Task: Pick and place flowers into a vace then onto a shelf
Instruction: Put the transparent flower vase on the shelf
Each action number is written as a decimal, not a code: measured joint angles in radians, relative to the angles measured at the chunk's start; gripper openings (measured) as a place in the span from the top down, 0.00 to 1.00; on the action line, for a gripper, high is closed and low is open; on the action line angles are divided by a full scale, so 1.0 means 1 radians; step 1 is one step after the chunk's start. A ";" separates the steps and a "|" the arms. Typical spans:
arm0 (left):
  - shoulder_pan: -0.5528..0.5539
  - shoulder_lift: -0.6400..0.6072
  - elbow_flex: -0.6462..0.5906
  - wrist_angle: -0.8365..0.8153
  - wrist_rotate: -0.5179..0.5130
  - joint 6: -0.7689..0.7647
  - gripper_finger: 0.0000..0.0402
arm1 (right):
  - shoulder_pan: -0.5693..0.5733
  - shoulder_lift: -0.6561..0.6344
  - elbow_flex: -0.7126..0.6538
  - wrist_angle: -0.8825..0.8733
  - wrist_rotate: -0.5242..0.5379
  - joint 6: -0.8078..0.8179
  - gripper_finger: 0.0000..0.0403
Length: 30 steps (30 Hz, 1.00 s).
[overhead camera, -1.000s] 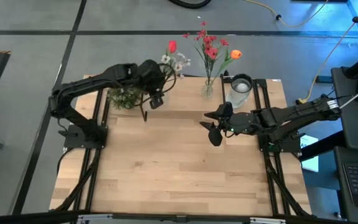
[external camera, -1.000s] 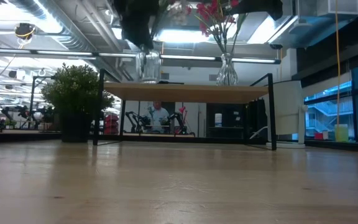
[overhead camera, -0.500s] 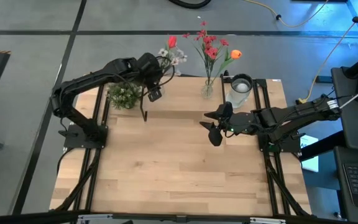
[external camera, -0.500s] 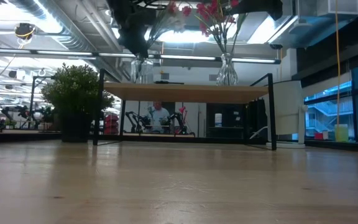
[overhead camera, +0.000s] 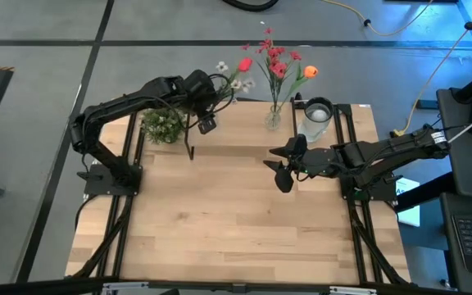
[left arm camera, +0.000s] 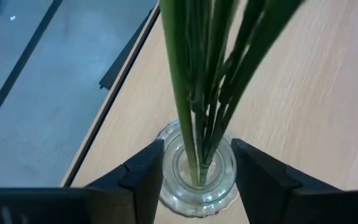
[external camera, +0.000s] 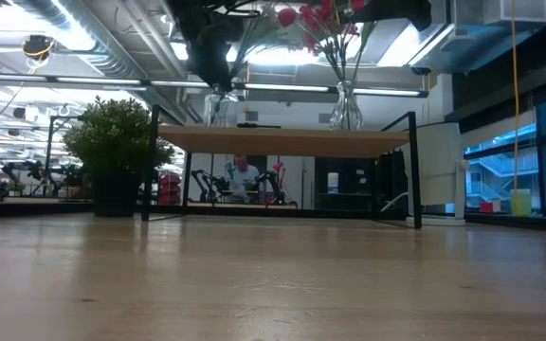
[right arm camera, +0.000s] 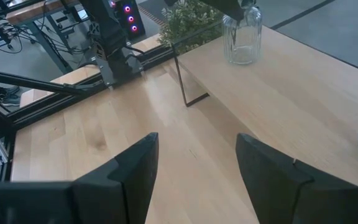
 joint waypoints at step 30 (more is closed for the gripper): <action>0.005 -0.048 -0.006 -0.020 -0.026 0.003 0.44 | 0.000 0.000 0.000 -0.001 0.000 0.000 0.46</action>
